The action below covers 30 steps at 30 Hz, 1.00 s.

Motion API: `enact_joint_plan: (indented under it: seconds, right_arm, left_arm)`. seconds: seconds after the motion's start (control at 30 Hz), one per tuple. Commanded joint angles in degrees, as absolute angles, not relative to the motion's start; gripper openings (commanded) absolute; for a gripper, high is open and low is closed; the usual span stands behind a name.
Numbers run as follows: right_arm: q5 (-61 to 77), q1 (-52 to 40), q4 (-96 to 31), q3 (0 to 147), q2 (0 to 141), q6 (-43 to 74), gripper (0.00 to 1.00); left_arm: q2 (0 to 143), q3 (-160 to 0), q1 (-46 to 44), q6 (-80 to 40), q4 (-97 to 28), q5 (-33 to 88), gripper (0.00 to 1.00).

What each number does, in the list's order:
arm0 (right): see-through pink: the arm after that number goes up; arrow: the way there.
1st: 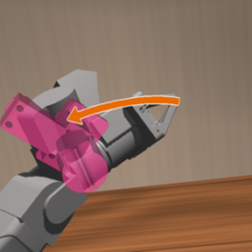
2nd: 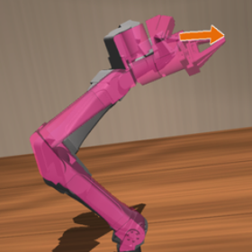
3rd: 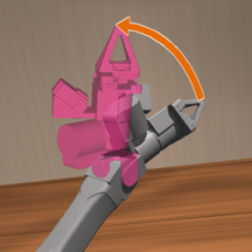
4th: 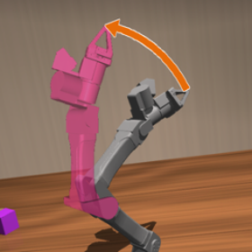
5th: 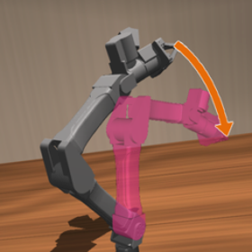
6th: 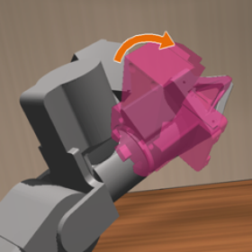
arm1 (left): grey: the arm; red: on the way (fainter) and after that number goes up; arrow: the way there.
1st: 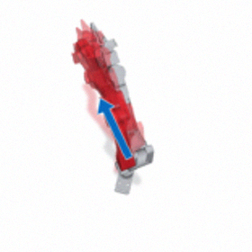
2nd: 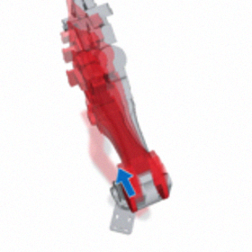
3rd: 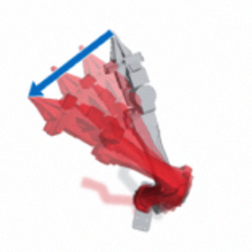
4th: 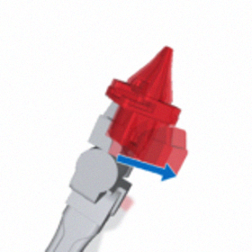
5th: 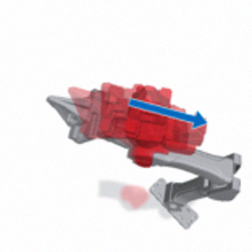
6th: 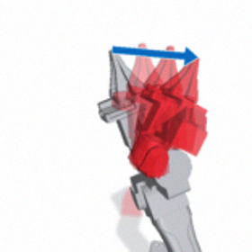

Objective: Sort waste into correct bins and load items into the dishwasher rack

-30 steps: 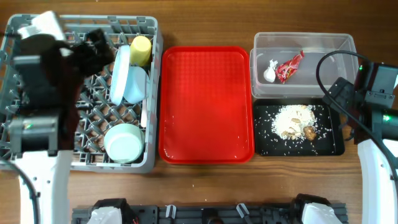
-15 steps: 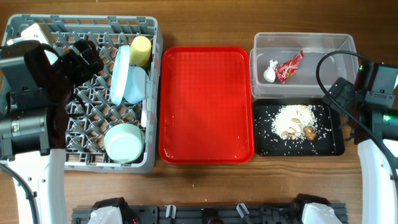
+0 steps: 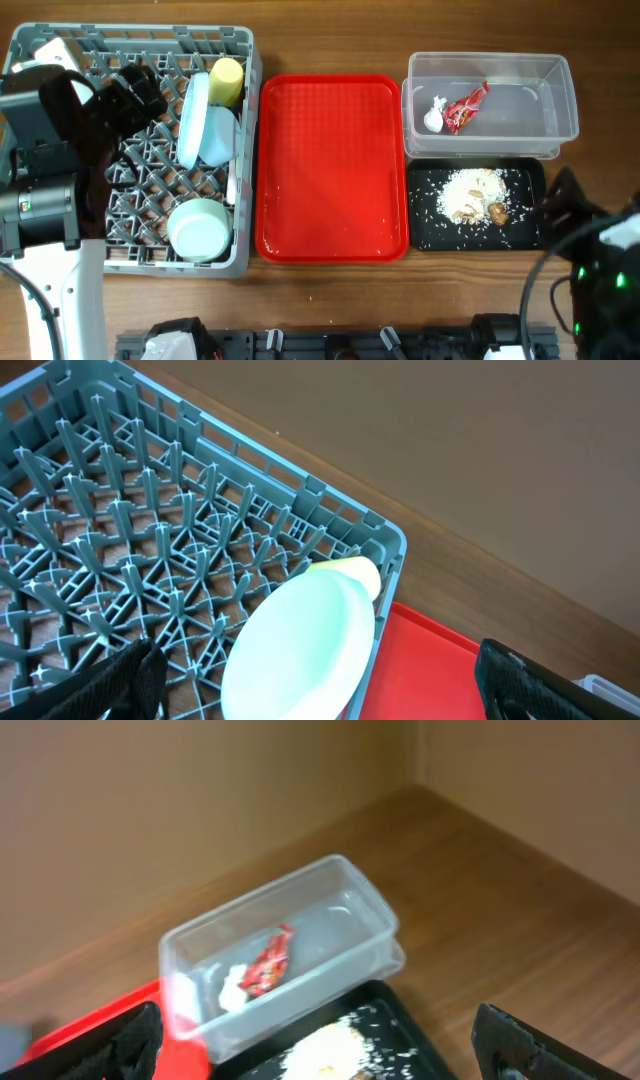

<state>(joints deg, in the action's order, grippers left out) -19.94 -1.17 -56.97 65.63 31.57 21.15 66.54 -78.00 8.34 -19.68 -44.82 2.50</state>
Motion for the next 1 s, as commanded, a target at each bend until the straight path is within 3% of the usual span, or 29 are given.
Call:
enact_joint_plan:
  seconds: [0.0, 0.13, 0.23, 0.3, 0.37, 0.67, 0.77, 0.97]
  right_arm:
    - [-20.3, -6.5, -57.7, 66.0, 24.4, 21.5, 1.00]
    - [-15.0, -7.7, -45.0, 58.3, 13.5, 19.1, 1.00]
    - [-8.9, -7.6, -23.2, 44.7, 7.4, 16.2, 1.00]
    - [0.1, -7.6, -0.9, 32.0, 6.4, 13.6, 1.00]
    - [4.7, -7.6, 11.4, 22.6, 6.4, 13.5, 1.00]
    - [6.5, -5.9, 12.8, 3.2, 0.2, 12.9, 1.00]
    - [6.5, -4.4, 3.2, 1.3, 0.2, 11.9, 1.00]
    - [8.4, -4.1, 0.5, 0.3, 0.2, -6.1, 1.00]
  left_arm:
    - [66.8, -78.4, 8.6, -20.2, -44.7, 3.2, 1.00]
    - [66.8, -78.4, 8.6, -20.2, -44.7, 3.2, 1.00]
    - [66.8, -78.4, 8.6, -20.2, -44.7, 3.2, 1.00]
    - [66.8, -78.4, 8.6, -20.2, -44.7, 3.2, 1.00]
    - [66.8, -78.4, 8.6, -20.2, -44.7, 3.2, 1.00]
    - [66.8, -78.4, 8.6, -20.2, -44.7, 3.2, 1.00]
    - [66.8, -78.4, 8.6, -20.2, -44.7, 3.2, 1.00]
    - [66.8, -78.4, 8.6, -20.2, -44.7, 3.2, 1.00]
